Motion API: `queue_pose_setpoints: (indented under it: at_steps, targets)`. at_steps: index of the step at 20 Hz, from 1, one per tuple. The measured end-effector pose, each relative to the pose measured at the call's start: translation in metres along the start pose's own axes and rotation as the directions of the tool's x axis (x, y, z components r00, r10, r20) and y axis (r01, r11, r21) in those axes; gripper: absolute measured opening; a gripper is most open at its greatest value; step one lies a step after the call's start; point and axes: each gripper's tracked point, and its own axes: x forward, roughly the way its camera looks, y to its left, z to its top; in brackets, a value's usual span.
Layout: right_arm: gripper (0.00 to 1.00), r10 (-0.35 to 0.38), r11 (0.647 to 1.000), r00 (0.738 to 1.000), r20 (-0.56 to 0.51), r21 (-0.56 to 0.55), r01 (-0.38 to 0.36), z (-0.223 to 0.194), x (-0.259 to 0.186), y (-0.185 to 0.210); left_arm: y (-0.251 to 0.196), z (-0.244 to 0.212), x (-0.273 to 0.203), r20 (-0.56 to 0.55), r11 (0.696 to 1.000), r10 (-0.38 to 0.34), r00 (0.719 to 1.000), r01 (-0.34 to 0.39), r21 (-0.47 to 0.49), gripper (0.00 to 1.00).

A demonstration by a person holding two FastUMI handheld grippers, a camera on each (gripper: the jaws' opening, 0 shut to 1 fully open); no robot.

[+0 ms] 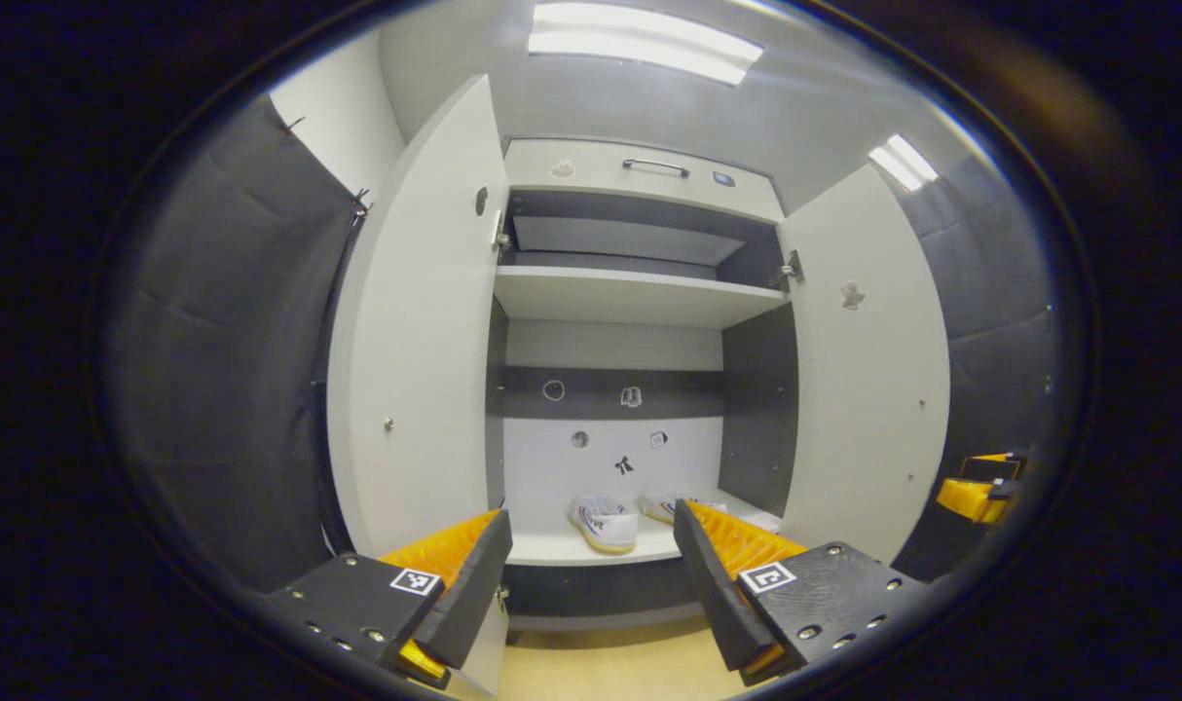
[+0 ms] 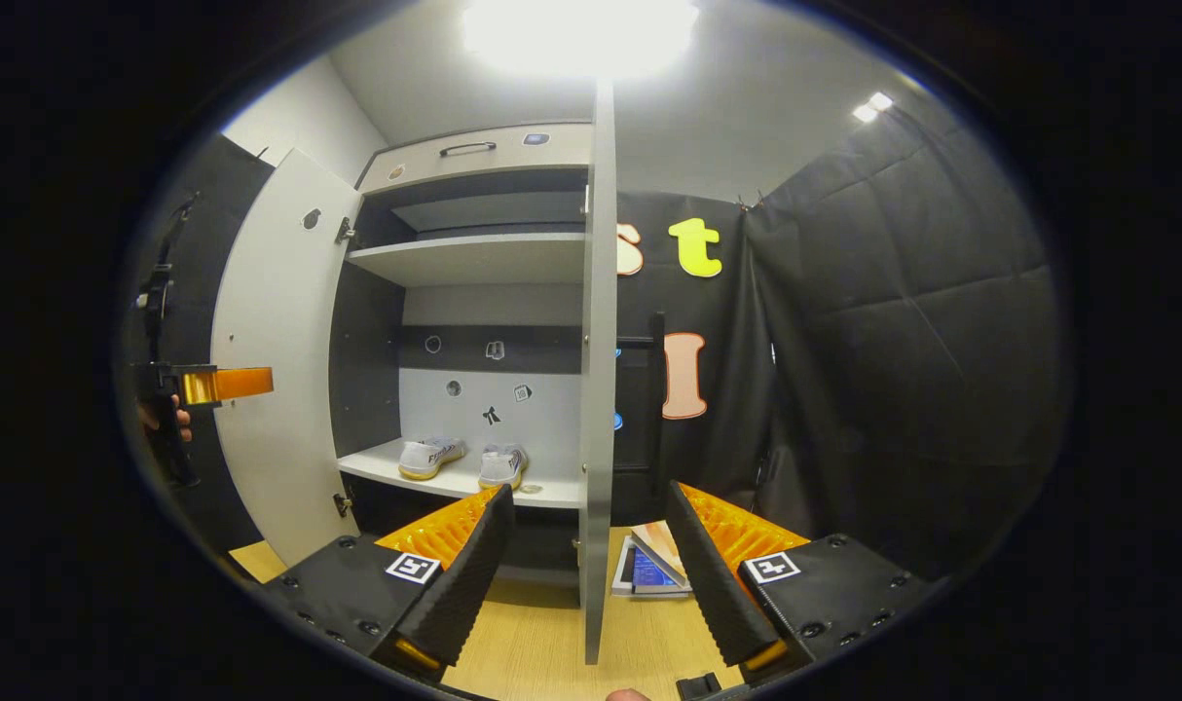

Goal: Grab one shoe with the right hand and put it into the shoe cabinet, grab the other shoe with the left hand and put it into the shoe cabinet; then close the right door with the right hand and the left door with the left hand.

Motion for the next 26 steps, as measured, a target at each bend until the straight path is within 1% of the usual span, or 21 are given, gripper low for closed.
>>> queue_pose_setpoints:
  at_steps: [3, 7, 11, 12, 14, 16, 18, 21, 22, 26]
  targets:
    - [0.96, 0.010, 1.000, 1.000, -0.002, 0.020, -0.010, 0.001, -0.003, 0.002, 0.005, 0.002, -0.018, 0.006, 1.000, 0.005, 1.000, -0.005, -0.008, 0.95]
    - [0.98, -0.002, 0.999, 1.000, 0.028, 0.040, 0.001, 0.022, -0.005, -0.013, 0.007, 0.005, -0.029, 0.018, 1.000, 0.005, 1.000, -0.006, 0.012, 0.95]
    - [0.97, -0.083, 0.996, 0.995, 0.047, 0.043, 0.081, 0.037, -0.001, -0.054, 0.007, 0.003, -0.045, 0.019, 1.000, 0.000, 1.000, 0.000, 0.009, 0.94]
    - [0.96, -0.105, 0.994, 0.993, 0.054, 0.045, 0.103, 0.041, 0.001, -0.063, 0.009, 0.001, -0.047, 0.014, 1.000, -0.001, 1.000, 0.001, 0.006, 0.94]
    - [0.97, -0.142, 0.989, 0.988, 0.065, 0.047, 0.139, 0.048, 0.008, -0.077, 0.013, -0.001, -0.051, 0.007, 1.000, 0.005, 1.000, -0.005, 0.009, 0.95]
    - [0.96, -0.170, 0.985, 0.984, 0.055, 0.039, 0.168, 0.049, 0.015, -0.091, 0.017, -0.003, -0.055, 0.002, 1.000, 0.013, 1.000, -0.013, 0.016, 0.95]
    - [0.97, -0.192, 0.981, 0.981, 0.041, 0.023, 0.191, 0.045, 0.026, -0.102, 0.021, -0.004, -0.059, 0.000, 1.000, 0.020, 1.000, -0.020, 0.021, 0.95]
    - [0.97, -0.208, 0.978, 0.978, 0.021, 0.002, 0.208, 0.038, 0.044, -0.112, 0.031, -0.005, -0.067, 0.000, 0.998, 0.047, 0.999, -0.047, 0.032, 0.95]
    - [0.96, -0.212, 0.977, 0.977, 0.010, -0.002, 0.212, 0.035, 0.051, -0.114, 0.036, -0.006, -0.070, 0.000, 0.998, 0.059, 0.998, -0.059, 0.035, 0.94]
    - [0.98, -0.203, 0.979, 0.979, -0.014, 0.003, 0.203, 0.028, 0.062, -0.106, 0.056, -0.004, -0.083, 0.000, 0.994, 0.111, 0.994, -0.111, 0.020, 0.95]
